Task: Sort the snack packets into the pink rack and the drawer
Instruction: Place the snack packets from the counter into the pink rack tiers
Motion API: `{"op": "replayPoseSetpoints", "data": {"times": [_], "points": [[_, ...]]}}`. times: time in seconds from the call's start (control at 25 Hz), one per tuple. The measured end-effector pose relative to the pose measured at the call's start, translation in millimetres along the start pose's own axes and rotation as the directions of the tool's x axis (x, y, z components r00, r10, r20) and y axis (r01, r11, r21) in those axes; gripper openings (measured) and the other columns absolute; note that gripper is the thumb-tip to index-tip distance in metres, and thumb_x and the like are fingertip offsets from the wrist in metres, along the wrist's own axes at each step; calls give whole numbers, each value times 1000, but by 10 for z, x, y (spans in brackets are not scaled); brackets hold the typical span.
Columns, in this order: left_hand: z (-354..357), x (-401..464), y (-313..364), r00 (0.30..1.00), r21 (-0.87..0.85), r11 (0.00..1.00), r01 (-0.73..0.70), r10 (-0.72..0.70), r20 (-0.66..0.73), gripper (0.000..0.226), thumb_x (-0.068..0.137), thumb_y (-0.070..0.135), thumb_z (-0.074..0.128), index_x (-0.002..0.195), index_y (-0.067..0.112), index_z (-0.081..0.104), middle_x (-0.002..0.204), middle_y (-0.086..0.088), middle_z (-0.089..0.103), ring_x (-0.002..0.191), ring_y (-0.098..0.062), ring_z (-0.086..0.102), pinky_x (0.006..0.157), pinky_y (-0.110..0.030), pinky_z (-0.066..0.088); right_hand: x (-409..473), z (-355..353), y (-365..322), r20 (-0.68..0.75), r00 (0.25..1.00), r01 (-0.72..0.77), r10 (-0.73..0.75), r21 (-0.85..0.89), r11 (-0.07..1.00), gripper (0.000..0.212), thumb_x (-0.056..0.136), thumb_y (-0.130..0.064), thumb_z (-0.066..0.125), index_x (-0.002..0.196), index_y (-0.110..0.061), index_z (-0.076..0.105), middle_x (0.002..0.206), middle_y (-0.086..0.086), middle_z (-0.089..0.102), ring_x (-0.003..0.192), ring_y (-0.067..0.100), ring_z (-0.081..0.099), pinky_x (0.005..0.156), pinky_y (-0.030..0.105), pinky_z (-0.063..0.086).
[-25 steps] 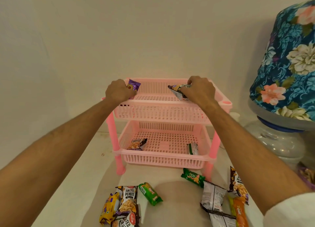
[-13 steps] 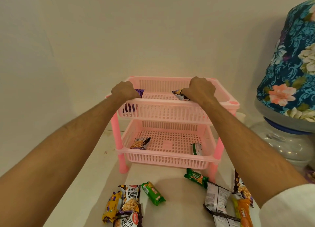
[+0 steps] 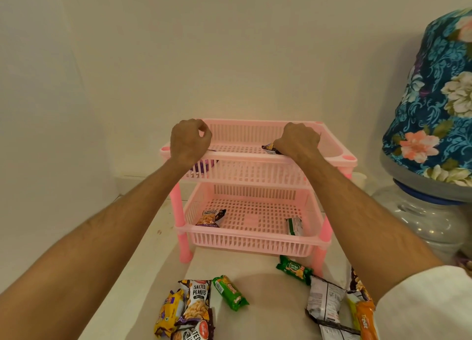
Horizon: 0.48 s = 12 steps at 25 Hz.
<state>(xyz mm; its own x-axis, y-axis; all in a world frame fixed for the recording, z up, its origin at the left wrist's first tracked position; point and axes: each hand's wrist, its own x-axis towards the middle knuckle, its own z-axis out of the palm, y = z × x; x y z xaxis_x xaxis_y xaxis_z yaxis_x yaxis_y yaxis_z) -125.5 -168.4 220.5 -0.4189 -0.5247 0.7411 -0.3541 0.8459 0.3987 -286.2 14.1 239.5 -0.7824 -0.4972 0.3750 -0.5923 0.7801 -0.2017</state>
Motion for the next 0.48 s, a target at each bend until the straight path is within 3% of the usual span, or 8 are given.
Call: {"op": "replayPoseSetpoints", "data": {"times": [0.12,0.24,0.4,0.48], "points": [[23,-235,-13,943,4,956,-293,289,-167,19,81,20,54,79,9,70,85,-5,72,88,-24,64,94,-41,37,-43,-12,0,-43,999,12,-12,1,1000,17,81,-28,55,77,-11,54,74,5,55,66,27,51,52,26,28],[70,-588,61,843,-5,871,-491,474,-255,13,79,15,59,77,8,69,83,-6,71,89,-25,63,91,-44,40,-115,-51,-15,-143,989,34,-31,14,999,30,88,-37,50,79,-9,54,73,6,55,66,28,51,59,31,34],[157,-1116,153,744,-98,751,-653,612,-267,11,78,8,61,75,2,70,79,-9,70,79,-26,63,78,-39,47,-287,-110,-56,-305,947,119,-99,48,992,40,91,-41,45,104,-7,62,92,11,67,83,34,62,66,34,40],[238,-1370,119,748,-176,727,-663,633,-202,11,78,6,61,75,0,70,78,-10,70,74,-27,63,69,-36,50,-464,-116,-79,-382,913,197,-144,104,975,38,91,-40,45,108,-10,63,95,9,69,87,32,63,70,35,42]]}}
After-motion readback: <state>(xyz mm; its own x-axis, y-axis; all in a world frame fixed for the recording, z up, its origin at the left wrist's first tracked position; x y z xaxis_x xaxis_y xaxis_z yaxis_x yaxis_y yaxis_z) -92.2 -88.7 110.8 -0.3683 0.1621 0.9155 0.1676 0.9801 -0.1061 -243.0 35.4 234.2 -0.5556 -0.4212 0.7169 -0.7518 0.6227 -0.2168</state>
